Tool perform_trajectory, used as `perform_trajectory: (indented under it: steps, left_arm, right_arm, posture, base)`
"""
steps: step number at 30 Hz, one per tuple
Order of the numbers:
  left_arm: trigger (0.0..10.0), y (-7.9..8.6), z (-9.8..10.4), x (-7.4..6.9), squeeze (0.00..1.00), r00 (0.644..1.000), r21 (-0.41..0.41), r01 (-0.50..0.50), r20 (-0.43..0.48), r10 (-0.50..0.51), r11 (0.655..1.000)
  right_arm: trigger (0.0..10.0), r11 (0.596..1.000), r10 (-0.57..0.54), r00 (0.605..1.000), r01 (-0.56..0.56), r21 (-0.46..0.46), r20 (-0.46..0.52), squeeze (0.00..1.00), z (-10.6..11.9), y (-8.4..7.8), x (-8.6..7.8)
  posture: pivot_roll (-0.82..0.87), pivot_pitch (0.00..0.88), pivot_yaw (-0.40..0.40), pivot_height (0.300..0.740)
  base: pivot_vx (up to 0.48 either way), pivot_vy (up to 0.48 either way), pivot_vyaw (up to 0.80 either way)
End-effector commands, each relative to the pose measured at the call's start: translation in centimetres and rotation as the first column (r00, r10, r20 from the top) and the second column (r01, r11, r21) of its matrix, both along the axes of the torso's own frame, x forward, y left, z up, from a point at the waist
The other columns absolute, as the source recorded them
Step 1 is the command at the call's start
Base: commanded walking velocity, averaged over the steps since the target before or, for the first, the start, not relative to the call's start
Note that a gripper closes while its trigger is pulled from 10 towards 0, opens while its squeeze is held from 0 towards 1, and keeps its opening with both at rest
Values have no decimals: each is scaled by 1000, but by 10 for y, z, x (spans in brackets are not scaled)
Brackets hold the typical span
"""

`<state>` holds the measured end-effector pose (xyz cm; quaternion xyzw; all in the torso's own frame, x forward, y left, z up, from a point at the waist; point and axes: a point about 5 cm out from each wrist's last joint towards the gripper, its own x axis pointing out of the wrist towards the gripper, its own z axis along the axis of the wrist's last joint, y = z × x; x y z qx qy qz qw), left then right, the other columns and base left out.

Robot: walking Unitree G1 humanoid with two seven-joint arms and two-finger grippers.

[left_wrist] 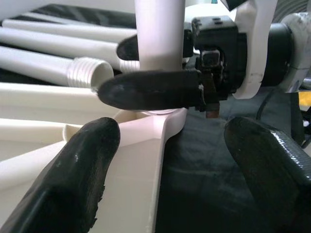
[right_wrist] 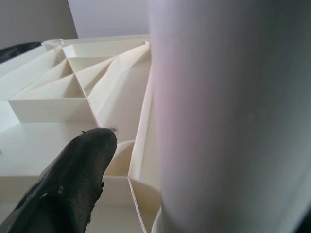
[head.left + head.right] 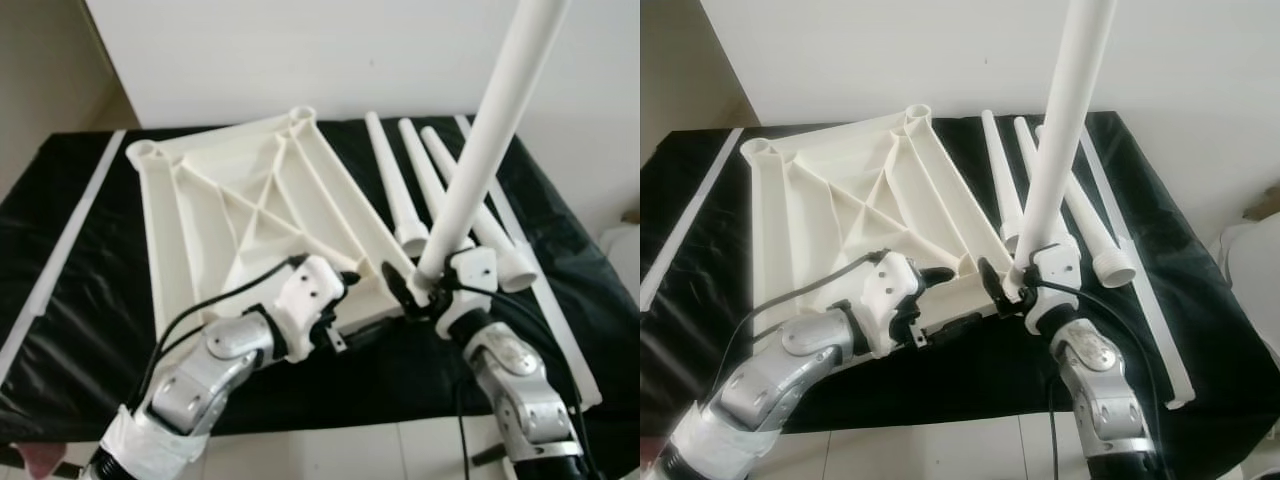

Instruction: Building children table

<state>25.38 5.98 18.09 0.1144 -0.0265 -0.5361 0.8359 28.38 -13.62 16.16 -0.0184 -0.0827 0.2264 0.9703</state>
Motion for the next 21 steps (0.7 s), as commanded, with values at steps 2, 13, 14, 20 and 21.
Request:
perform_trajectory:
  steps: [2, 13, 14, 20, 21]
  left_arm:
    - [10000, 6, -13, -11, 0, 995, 47, 78, -68, -75, 996]
    - [10000, 15, -43, -31, 0, 982, 6, -80, -169, 80, 997]
    - [10000, 15, -44, -31, 0, 981, 7, -81, -178, 81, 997]
    - [10000, 24, -36, -19, 0, 981, -2, -155, -118, 153, 988]
    - [10000, 26, -34, -16, 0, 980, -7, -173, -105, 172, 985]
  right_arm:
    - [10000, 999, 43, 998, -42, 17, -45, 0, -10, 22, 6]
    - [10000, 998, 46, 997, -43, 45, -64, 0, -14, 47, 22]
    - [10000, 998, 53, 996, -50, 47, -65, 0, -14, 49, 22]
    - [10000, 995, 75, 995, -71, 72, -60, 0, -15, 61, 22]
    - [10000, 994, 76, 996, -71, 77, -56, 0, -15, 61, 22]
  posture:
    - [-105, 164, 21, 740]
    - [-88, 165, 20, 740]
    - [-88, 165, 20, 740]
    - [-70, 162, 12, 740]
    - [-69, 161, 13, 740]
  base:
    - [0, 0, 0]
    - [0, 0, 0]
    - [0, 0, 0]
    - [0, 0, 0]
    - [0, 0, 0]
